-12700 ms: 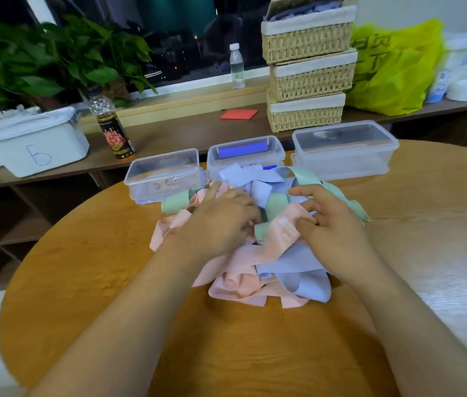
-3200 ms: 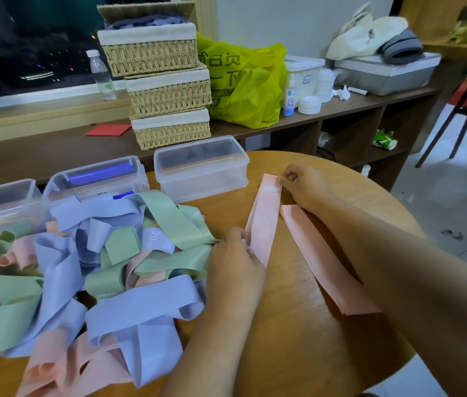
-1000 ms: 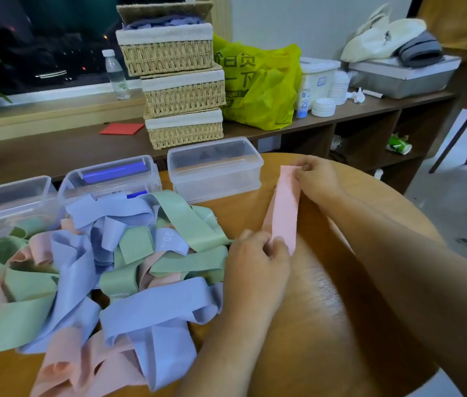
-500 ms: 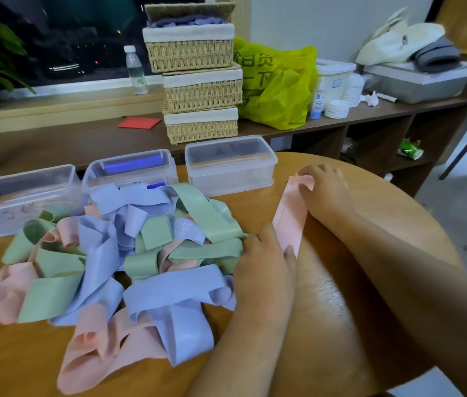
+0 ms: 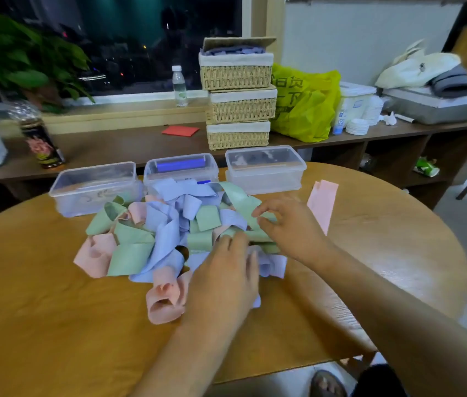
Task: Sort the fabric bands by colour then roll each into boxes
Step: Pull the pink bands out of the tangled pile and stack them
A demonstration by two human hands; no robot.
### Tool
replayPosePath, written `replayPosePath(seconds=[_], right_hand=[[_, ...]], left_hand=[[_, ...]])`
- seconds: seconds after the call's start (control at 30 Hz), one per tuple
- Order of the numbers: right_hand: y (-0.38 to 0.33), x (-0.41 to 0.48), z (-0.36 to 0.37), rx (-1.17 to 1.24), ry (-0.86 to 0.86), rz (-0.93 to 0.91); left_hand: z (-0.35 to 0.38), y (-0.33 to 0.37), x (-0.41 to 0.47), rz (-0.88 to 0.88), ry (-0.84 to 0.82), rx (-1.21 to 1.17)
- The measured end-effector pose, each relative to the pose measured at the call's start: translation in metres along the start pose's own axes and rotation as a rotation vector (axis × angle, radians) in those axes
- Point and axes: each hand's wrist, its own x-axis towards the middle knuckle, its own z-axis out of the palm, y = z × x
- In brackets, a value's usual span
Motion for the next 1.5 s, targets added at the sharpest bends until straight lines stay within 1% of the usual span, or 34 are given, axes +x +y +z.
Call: replayPosePath(seconds=[0.07, 0.13, 0.2, 0.23, 0.3, 0.37, 0.47, 0.57, 0.63, 0.7, 0.77, 0.83, 0.9, 1.0, 1.1, 1.17, 1.23, 1.3, 1.33, 1.37, 1.43, 1.5], right_hand=[[-0.019, 0.0, 0.016, 0.043, -0.054, -0.034], [-0.039, 0.001, 0.032, 0.099, -0.108, -0.048], [-0.057, 0.0, 0.048, 0.136, -0.149, -0.068], [-0.064, -0.001, 0.056, 0.139, -0.163, -0.082], [-0.073, -0.007, 0.069, 0.155, -0.175, -0.107], [-0.076, -0.013, 0.077, 0.184, -0.196, -0.112], [-0.075, -0.012, 0.082, 0.123, -0.267, -0.125], [-0.082, -0.014, 0.083, 0.204, -0.303, -0.077], [-0.086, -0.018, 0.088, 0.223, -0.31, -0.097], [-0.088, -0.023, 0.093, 0.253, -0.34, -0.098], [-0.091, -0.024, 0.09, 0.329, -0.382, -0.034], [-0.098, -0.027, 0.085, 0.472, -0.42, 0.038], [-0.105, -0.032, 0.084, 0.57, -0.457, 0.072], [-0.113, -0.036, 0.092, 0.598, -0.429, 0.091], [-0.118, -0.034, 0.098, 0.72, -0.395, 0.115], [-0.118, -0.032, 0.101, 0.68, -0.353, 0.077], [-0.118, -0.03, 0.1, 0.601, -0.277, 0.033], [-0.118, -0.029, 0.098, 0.55, -0.232, 0.034], [-0.117, -0.028, 0.097, 0.565, -0.224, 0.051], [-0.116, -0.028, 0.095, 0.591, -0.228, 0.071], [-0.116, -0.027, 0.092, 0.637, -0.264, 0.105], [-0.117, -0.027, 0.089, 0.71, -0.25, 0.149]], left_hand=[[-0.016, -0.035, -0.005, -0.073, 0.004, 0.023], [-0.031, -0.068, -0.006, -0.174, -0.046, -0.046], [-0.044, -0.096, -0.004, -0.274, -0.186, -0.186], [-0.048, -0.109, -0.003, -0.291, -0.257, -0.271], [-0.06, -0.129, -0.001, -0.267, -0.406, -0.399], [-0.068, -0.145, -0.002, -0.225, -0.51, -0.429], [-0.074, -0.169, -0.005, -0.156, -0.595, -0.421], [-0.07, -0.179, -0.005, -0.073, -0.642, -0.342], [-0.063, -0.178, -0.004, -0.064, -0.645, -0.359], [-0.06, -0.174, -0.001, -0.099, -0.589, -0.417], [-0.061, -0.17, 0.0, -0.187, -0.486, -0.529], [-0.066, -0.164, 0.001, -0.293, -0.349, -0.638], [-0.069, -0.158, 0.001, -0.374, -0.263, -0.726], [-0.065, -0.152, 0.003, -0.471, -0.236, -0.83], [-0.065, -0.147, 0.003, -0.5, -0.21, -0.879], [-0.067, -0.143, 0.003, -0.529, -0.213, -0.893], [-0.064, -0.141, 0.003, -0.6, -0.218, -0.881], [-0.06, -0.14, 0.002, -0.696, -0.206, -0.921], [-0.058, -0.14, 0.0, -0.725, -0.208, -0.926], [-0.057, -0.14, -0.001, -0.716, -0.218, -0.901], [-0.062, -0.137, -0.005, -0.61, -0.262, -0.834], [-0.068, -0.132, -0.005, -0.501, -0.303, -0.885]])
